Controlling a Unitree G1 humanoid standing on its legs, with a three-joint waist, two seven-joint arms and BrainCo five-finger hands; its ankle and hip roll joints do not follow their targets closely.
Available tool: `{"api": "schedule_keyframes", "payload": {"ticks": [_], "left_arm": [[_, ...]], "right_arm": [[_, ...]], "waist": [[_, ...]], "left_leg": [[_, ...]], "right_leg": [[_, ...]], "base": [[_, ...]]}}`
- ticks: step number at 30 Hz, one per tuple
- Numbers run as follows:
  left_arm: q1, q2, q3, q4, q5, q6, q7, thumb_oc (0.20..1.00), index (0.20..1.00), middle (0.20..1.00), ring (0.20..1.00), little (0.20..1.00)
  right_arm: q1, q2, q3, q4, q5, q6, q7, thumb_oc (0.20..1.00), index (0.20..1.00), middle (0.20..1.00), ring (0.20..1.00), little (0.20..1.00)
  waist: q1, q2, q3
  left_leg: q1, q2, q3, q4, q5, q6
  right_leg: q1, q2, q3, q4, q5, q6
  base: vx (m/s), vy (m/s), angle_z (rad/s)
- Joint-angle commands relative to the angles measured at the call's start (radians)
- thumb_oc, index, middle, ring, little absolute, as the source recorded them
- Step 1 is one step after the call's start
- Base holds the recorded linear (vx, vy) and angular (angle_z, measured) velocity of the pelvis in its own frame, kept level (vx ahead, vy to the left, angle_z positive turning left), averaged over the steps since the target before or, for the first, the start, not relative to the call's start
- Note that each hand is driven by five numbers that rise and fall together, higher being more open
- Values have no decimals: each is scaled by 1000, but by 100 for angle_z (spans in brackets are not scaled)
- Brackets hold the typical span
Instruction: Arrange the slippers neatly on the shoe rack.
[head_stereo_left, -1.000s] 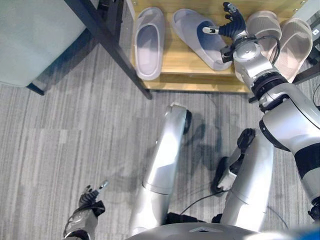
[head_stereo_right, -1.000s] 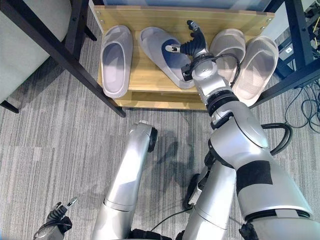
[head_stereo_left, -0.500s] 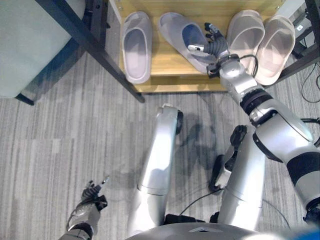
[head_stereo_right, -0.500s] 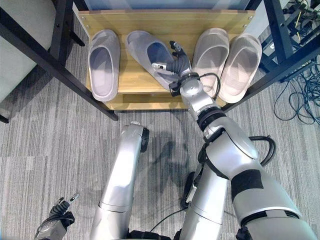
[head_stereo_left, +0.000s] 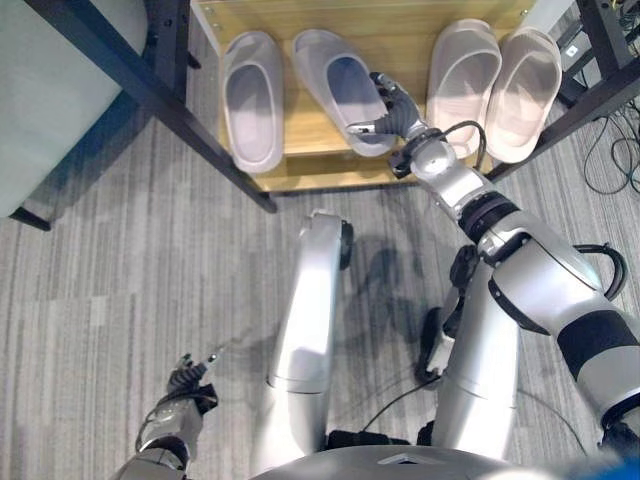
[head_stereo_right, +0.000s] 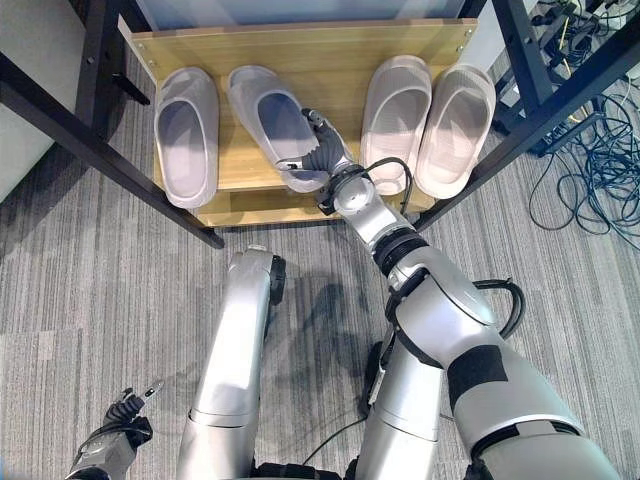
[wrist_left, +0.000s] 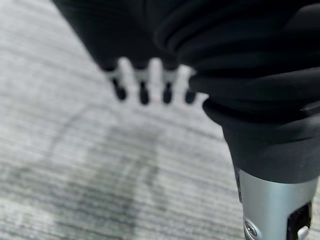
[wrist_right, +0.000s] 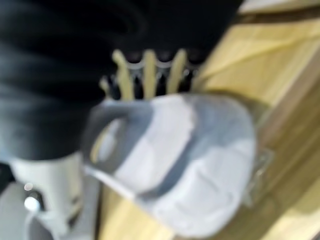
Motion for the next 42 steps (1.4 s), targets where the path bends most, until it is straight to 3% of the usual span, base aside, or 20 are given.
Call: {"api": "schedule_keyframes", "payload": {"ticks": [1,26,37,42], "left_arm": [[8,46,-99,-8,35,-1,31,1000,1000,1000,1000,1000],[-78,51,-125,27,108,14,76,1000,1000,1000,1000,1000],[-83,35,-120,47,126,27,84,1000,1000,1000,1000,1000],[-118,8,-100,57,148,45,89,1000,1000,1000,1000,1000]], "right_arm": [[-54,41,-6,-26,-62,16,1,1000,1000,1000,1000,1000],[-66,249,-10,-6,-185,65,-54,1000,1000,1000,1000,1000],[-62,263,-28,37,-225,87,-82,1000,1000,1000,1000,1000],[-22,241,-71,-9,-308,113,-131,1000,1000,1000,1000,1000]], "waist": [[62,-19,39],[55,-5,39],[50,-1,39],[27,12,37]], "left_leg": [[88,14,-6,67,-196,70],[88,4,-10,109,-197,65],[88,0,-14,121,-189,62],[88,-6,-15,124,-168,58]], "right_leg": [[39,-13,173,83,119,-119],[57,3,175,107,129,-100],[65,6,176,112,130,-97],[88,12,176,104,142,-79]], "base": [[0,5,-5],[0,2,-1],[-1,2,-2],[-22,-15,0]]}}
